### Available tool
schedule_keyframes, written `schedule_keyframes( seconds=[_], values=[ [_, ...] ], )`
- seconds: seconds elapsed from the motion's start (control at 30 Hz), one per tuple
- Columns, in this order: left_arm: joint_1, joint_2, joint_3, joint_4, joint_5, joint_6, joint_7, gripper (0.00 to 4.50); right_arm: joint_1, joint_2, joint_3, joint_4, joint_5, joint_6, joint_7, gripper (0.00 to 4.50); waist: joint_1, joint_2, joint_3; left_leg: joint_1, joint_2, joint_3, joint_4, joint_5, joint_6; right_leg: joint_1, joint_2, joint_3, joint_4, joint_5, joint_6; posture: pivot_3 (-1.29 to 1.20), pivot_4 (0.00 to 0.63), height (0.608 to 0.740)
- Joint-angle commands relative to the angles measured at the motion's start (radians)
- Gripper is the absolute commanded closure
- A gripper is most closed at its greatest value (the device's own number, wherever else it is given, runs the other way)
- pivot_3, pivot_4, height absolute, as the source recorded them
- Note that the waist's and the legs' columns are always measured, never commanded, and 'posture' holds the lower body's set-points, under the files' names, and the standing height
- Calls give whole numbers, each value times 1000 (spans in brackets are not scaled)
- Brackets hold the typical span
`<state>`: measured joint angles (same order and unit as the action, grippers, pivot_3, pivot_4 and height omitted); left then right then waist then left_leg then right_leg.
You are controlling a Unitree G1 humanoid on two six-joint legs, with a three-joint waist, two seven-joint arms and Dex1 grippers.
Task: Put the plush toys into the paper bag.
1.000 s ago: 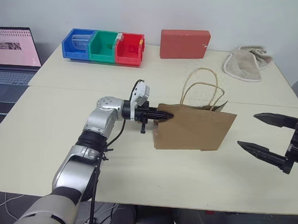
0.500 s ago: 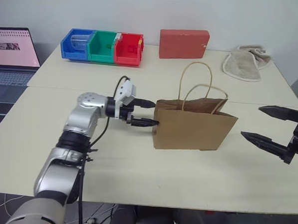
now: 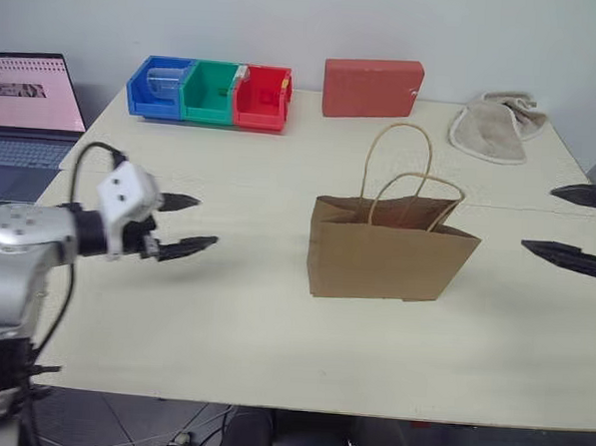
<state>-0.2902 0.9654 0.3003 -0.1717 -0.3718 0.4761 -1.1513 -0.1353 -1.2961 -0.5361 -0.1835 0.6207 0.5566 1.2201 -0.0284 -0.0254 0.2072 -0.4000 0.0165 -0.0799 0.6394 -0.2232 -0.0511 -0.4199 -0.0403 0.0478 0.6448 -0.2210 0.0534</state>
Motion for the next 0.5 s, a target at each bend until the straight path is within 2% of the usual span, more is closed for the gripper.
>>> schedule_keyframes(
  seconds=[0.03, 0.27, 0.5],
  values=[
    [-8, 41, 38, -11, -43, 11, -19, 769, -67, -64, 9, 66, 20, -44, 128, 0, -2, 0, 0, 0, 0, 1, 0, 0, 0, 0, 0, 0, 0, 0, 0, 0, 150, 740],
    [-103, 55, -29, 92, -52, -17, -60, 769, -136, -65, 74, 119, 5, -38, 161, 0, -3, 0, 0, 1, 3, 4, 1, 0, 0, -1, 1, -1, 0, -1, -2, 0, 150, 740],
    [-146, 37, -72, 140, -73, -16, -82, 769, -121, -39, 66, 90, -2, -26, 152, 0, -4, 0, 0, 1, 3, 4, -1, 0, 0, -2, 1, -1, 1, 0, 0, 0, 150, 740]
  ],
)
